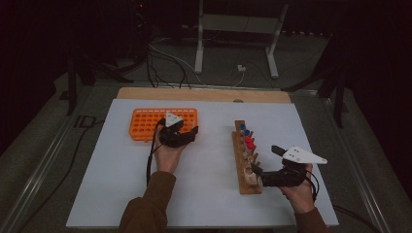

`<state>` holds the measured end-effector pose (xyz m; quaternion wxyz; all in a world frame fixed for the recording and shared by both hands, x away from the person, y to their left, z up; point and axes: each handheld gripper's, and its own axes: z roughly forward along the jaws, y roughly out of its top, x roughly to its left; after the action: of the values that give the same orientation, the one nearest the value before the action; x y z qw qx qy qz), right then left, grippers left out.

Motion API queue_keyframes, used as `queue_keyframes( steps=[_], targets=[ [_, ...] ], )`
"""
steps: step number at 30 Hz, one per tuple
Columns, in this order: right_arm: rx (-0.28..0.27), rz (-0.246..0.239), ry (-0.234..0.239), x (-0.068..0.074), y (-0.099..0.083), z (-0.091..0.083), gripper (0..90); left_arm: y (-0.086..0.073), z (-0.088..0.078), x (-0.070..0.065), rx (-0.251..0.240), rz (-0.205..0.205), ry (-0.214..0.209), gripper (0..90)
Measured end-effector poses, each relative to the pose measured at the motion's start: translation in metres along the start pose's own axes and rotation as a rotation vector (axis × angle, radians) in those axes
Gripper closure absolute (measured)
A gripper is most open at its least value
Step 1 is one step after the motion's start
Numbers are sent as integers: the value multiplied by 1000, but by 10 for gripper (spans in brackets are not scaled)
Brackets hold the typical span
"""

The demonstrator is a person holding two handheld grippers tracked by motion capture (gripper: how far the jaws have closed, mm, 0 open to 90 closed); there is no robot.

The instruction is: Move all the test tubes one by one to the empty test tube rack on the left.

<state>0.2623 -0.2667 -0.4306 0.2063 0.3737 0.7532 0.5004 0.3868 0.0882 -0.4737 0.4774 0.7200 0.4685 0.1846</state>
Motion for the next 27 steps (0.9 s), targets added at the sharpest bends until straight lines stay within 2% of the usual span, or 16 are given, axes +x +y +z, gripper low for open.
queue_keyframes(
  steps=[4,8,12,15,17,19,22,25,27],
  targets=[
    [19,-11,-1,0,0,4,35,-1,-11,-1,-20,-16,-36,326],
    [47,-13,14,-1,-1,9,43,-4,-25,-1,-40,-22,-52,228],
    [76,-23,37,-1,-2,15,67,-8,-41,-4,-60,-11,-51,159],
    [93,-29,50,0,-3,20,118,-11,-50,-6,-70,-2,-47,89],
    [106,-39,57,1,-4,23,152,-13,-57,-8,-70,14,-25,38],
    [113,-47,69,2,-5,26,220,-15,-62,-10,-76,33,-13,12],
    [131,-72,90,3,-7,29,369,-18,-70,-11,-88,51,-6,3],
    [144,-82,73,4,-9,31,537,-20,-79,-15,-116,83,27,3],
    [152,-90,67,4,-11,32,637,-22,-84,-16,-135,90,28,4]
  ],
)
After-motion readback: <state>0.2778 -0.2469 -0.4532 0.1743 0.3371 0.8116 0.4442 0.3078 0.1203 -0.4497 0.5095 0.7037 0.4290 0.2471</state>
